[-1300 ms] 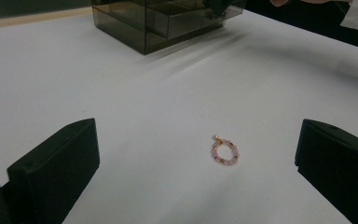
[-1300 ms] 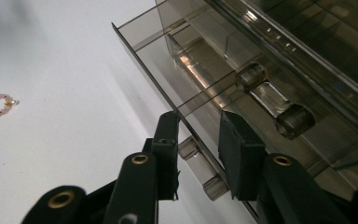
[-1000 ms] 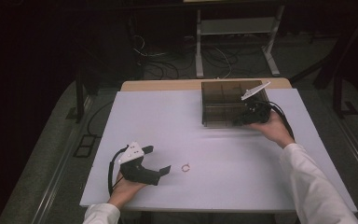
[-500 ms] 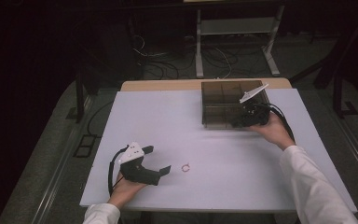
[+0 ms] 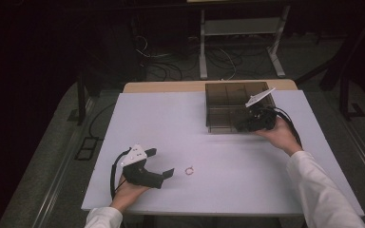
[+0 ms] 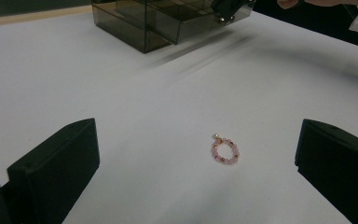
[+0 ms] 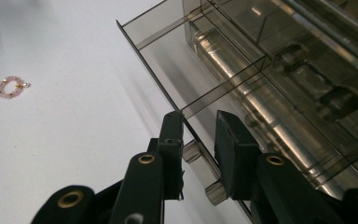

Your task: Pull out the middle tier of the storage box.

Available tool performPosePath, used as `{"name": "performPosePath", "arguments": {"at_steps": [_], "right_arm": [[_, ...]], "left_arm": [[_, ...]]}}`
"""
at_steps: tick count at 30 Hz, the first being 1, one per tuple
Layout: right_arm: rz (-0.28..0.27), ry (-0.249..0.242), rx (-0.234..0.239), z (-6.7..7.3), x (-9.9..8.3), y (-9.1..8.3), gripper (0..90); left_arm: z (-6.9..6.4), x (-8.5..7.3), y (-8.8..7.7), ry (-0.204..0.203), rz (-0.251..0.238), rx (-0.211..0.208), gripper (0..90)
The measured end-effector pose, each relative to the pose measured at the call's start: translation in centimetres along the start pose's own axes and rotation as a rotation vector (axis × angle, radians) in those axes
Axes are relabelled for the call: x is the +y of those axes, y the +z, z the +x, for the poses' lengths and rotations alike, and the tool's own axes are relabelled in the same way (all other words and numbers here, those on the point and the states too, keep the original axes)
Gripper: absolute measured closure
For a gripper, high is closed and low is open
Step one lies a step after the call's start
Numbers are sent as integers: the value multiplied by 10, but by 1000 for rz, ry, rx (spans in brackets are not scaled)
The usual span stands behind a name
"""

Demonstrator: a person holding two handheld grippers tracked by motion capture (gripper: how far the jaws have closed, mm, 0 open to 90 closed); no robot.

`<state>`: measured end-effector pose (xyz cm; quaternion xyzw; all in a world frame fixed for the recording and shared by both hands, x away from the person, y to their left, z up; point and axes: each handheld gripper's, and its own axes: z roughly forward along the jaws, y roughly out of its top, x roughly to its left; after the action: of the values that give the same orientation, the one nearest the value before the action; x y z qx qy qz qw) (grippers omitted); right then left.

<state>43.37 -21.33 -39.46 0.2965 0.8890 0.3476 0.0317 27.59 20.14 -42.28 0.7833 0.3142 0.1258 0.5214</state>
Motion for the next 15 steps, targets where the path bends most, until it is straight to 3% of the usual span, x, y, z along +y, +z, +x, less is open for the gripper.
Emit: {"name": "performPosePath", "arguments": {"at_steps": [15], "right_arm": [[-12,8,22,5,-7,0,712]], "left_arm": [[0,0,0,-1,1,-1,0]]}}
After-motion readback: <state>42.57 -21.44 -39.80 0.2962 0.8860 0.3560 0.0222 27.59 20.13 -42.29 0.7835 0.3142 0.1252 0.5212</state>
